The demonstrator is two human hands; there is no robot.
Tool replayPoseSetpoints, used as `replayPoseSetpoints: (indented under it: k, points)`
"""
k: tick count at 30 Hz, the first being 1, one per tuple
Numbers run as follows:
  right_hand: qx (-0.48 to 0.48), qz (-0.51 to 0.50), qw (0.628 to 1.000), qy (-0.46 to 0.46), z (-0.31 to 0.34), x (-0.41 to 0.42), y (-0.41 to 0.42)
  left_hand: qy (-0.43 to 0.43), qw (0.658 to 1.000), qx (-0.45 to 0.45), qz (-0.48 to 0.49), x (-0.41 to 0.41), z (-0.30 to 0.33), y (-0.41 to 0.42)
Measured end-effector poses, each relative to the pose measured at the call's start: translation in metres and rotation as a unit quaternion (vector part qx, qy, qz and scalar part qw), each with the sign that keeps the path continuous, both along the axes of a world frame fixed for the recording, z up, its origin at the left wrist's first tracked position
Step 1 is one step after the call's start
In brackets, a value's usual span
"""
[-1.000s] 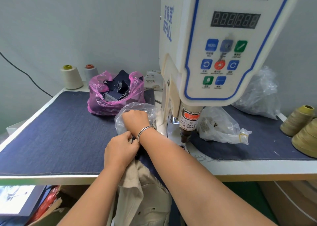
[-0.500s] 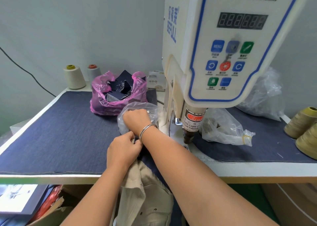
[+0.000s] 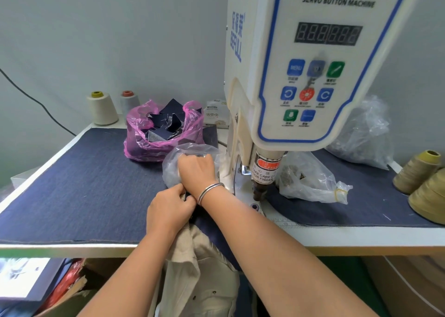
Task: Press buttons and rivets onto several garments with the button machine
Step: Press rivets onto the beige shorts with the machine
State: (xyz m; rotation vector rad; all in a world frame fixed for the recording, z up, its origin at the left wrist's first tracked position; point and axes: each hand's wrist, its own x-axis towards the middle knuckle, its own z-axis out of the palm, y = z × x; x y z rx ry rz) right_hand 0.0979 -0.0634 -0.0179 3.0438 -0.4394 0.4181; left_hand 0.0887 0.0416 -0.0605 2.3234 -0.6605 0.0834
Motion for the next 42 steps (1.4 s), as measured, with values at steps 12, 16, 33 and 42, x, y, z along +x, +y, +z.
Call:
replayPoseSetpoints:
  k: [12,16,33,42]
  points:
    - [0.441,0.012,0.869,-0.223,0.016,-0.197,0.014,0.002,1.0,-0.004,0.008,-0.003,0.0,0.0]
    - [0.438,-0.012,0.869,-0.232,0.019,-0.214,-0.029,-0.007,1.0,-0.005,0.003,-0.003,0.0,0.001]
    - [0.218,0.017,0.974,-0.067,0.021,-0.201,-0.055,-0.014,1.0,-0.002,0.006,-0.001,0.0,0.0]
    - [0.21,0.023,0.975,-0.071,0.023,-0.202,-0.057,-0.02,1.0,-0.005,0.008,-0.001,-0.002,0.0]
